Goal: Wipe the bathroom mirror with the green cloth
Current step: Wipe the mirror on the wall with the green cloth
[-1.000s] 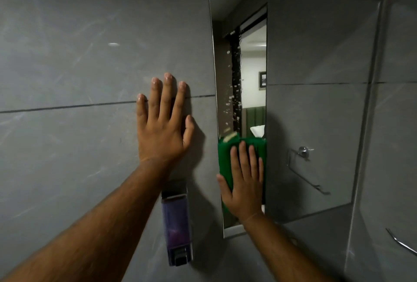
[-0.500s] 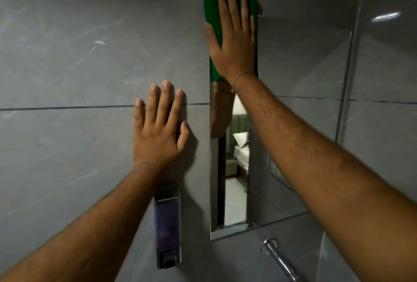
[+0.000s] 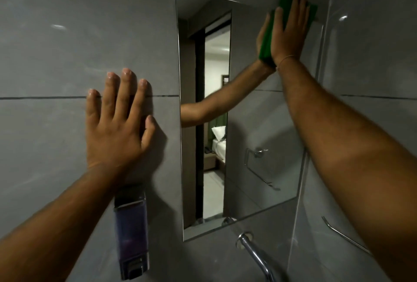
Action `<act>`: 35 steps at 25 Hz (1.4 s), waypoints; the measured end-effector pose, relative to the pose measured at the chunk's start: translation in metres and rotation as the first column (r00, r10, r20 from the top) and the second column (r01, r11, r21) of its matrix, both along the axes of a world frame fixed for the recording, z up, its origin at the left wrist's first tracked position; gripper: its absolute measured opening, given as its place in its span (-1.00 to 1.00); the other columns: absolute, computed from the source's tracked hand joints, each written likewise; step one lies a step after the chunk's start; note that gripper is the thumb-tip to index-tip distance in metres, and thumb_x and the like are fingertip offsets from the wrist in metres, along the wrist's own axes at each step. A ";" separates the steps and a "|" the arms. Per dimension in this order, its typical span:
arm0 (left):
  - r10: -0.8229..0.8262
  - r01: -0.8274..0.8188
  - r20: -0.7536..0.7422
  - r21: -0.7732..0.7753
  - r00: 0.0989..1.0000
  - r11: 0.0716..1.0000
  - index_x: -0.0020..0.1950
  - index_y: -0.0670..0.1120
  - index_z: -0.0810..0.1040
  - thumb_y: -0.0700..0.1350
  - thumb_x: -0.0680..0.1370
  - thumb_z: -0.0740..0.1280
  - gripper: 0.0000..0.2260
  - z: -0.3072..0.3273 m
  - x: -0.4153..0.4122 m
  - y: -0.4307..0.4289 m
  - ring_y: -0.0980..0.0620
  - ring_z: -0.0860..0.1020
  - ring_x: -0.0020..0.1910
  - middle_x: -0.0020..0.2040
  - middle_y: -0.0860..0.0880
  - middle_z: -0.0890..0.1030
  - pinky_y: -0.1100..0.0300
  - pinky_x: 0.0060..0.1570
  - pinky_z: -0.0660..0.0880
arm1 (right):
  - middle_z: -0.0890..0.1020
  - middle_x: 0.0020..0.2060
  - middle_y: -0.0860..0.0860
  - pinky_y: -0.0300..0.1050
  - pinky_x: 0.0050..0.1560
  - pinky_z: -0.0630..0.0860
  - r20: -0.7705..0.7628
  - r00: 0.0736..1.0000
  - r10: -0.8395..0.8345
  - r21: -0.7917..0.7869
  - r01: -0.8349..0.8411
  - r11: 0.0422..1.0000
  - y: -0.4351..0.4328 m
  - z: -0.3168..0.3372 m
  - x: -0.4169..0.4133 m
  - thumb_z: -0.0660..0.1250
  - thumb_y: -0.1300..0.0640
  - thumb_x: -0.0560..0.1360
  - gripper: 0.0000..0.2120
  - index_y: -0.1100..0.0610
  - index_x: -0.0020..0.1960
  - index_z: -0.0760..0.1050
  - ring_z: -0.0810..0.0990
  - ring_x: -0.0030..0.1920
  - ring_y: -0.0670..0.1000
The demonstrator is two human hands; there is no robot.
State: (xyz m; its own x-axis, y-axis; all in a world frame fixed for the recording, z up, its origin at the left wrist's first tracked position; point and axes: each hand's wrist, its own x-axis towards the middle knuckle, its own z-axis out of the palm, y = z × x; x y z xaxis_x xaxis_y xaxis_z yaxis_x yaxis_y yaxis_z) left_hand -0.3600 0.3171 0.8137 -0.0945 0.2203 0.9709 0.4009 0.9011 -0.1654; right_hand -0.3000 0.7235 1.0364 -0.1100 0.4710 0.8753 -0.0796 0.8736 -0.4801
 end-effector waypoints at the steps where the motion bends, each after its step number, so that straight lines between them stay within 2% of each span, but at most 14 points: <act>1: -0.004 0.004 0.003 0.003 1.000 1.000 0.89 0.00 -0.06 0.20 0.76 0.04 -0.27 0.000 0.000 0.000 -0.17 -0.16 0.86 0.88 -0.09 -0.15 -0.20 0.78 -0.25 | 0.06 0.76 0.09 0.19 0.78 -0.03 0.013 1.000 -0.016 -0.051 0.017 0.999 0.019 0.005 0.002 0.00 -0.20 0.74 -0.33 0.09 0.75 0.02 0.00 0.77 0.17; 4: -0.015 0.015 0.017 0.006 1.000 1.000 0.89 0.02 -0.07 0.22 0.75 0.04 -0.27 0.000 -0.001 0.000 -0.15 -0.18 0.86 0.88 -0.08 -0.16 -0.28 0.78 -0.17 | 0.07 0.76 0.08 0.16 0.78 -0.08 0.053 0.997 -0.055 -0.154 0.062 0.986 0.062 0.011 0.006 -0.02 -0.24 0.73 -0.30 0.09 0.76 0.00 -0.01 0.77 0.17; 8: -0.020 0.020 0.023 0.012 1.000 1.000 0.89 0.04 -0.08 0.23 0.75 0.04 -0.26 0.001 -0.005 0.000 -0.15 -0.19 0.85 0.88 -0.06 -0.17 -0.29 0.77 -0.17 | 0.01 0.77 0.05 0.18 0.78 -0.06 0.083 0.996 -0.044 -0.149 0.056 0.987 0.081 -0.024 0.006 -0.06 -0.28 0.71 -0.27 0.05 0.76 -0.06 -0.04 0.77 0.15; 12: -0.010 0.009 0.024 0.016 1.000 1.000 0.89 0.05 -0.09 0.24 0.74 0.01 -0.26 0.001 -0.009 0.000 -0.14 -0.20 0.85 0.88 -0.06 -0.18 -0.35 0.77 -0.11 | -0.06 0.77 0.02 0.16 0.78 -0.03 0.115 0.993 0.013 -0.193 0.009 0.981 0.084 -0.130 0.013 -0.06 -0.25 0.73 -0.30 0.02 0.76 -0.12 -0.08 0.77 0.11; 17: 0.005 -0.006 0.021 0.024 1.000 1.000 0.89 0.06 -0.10 0.27 0.75 -0.02 -0.27 0.001 -0.010 0.001 -0.14 -0.20 0.85 0.88 -0.05 -0.19 -0.16 0.76 -0.32 | -0.07 0.77 0.06 0.17 0.76 0.09 0.215 0.976 0.048 -0.292 0.017 0.956 0.068 -0.288 0.030 0.05 -0.08 0.78 -0.34 0.10 0.76 -0.13 -0.04 0.77 0.13; 20: 0.004 -0.004 0.028 0.027 1.000 1.000 0.89 0.06 -0.10 0.27 0.75 -0.03 -0.26 0.001 -0.010 0.001 -0.13 -0.21 0.85 0.88 -0.06 -0.19 -0.24 0.77 -0.22 | -0.06 0.77 0.12 0.21 0.75 0.13 0.233 0.970 0.066 -0.392 0.032 0.919 0.051 -0.361 0.037 0.10 0.02 0.78 -0.34 0.19 0.75 -0.11 -0.02 0.77 0.18; 25: -0.012 0.011 0.039 0.030 0.999 1.000 0.89 0.07 -0.11 0.28 0.75 -0.04 -0.27 0.000 -0.008 0.001 -0.13 -0.21 0.85 0.88 -0.05 -0.19 -0.28 0.77 -0.17 | -0.01 0.75 0.20 0.23 0.74 0.10 0.125 0.988 0.088 -0.605 0.006 0.796 0.026 -0.420 0.034 0.11 0.11 0.79 -0.38 0.25 0.74 -0.07 0.04 0.75 0.24; 31: 0.005 -0.006 0.051 0.022 0.999 1.000 0.89 0.04 -0.12 0.24 0.76 0.00 -0.27 0.002 0.002 0.000 -0.19 -0.14 0.86 0.88 -0.10 -0.15 -0.32 0.78 -0.12 | 0.06 0.74 0.26 0.12 0.76 0.01 -0.033 0.998 0.051 -0.724 -0.059 0.687 0.019 -0.438 0.024 0.13 0.14 0.79 -0.41 0.29 0.72 0.01 0.07 0.75 0.25; 33: 0.022 -0.023 0.040 0.016 0.999 1.000 0.89 0.03 -0.12 0.22 0.76 0.01 -0.27 0.002 0.004 0.000 -0.20 -0.13 0.86 0.88 -0.11 -0.13 -0.29 0.78 -0.14 | 0.13 0.72 0.26 0.10 0.75 0.09 -0.104 0.994 0.033 -0.782 -0.102 0.615 0.015 -0.443 0.023 0.11 0.12 0.80 -0.44 0.26 0.73 0.06 0.15 0.72 0.26; 35: 0.039 -0.040 0.036 0.012 0.999 0.999 0.89 0.02 -0.12 0.21 0.76 0.04 -0.26 0.002 0.004 -0.001 -0.20 -0.12 0.86 0.88 -0.13 -0.12 -0.29 0.78 -0.14 | 0.30 0.65 0.32 0.15 0.66 0.28 -0.119 0.993 -0.016 -0.836 -0.092 0.542 0.011 -0.445 0.024 0.08 0.09 0.80 -0.49 0.22 0.71 0.16 0.33 0.63 0.34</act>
State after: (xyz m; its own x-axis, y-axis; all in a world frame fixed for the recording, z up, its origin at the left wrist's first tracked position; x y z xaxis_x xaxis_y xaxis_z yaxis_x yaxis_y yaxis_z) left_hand -0.3556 0.3163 0.8156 -0.1376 0.2031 0.9694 0.3702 0.9183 -0.1399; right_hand -0.2763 0.7345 0.5912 -0.0838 0.9925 0.0891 -0.1967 0.0712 -0.9779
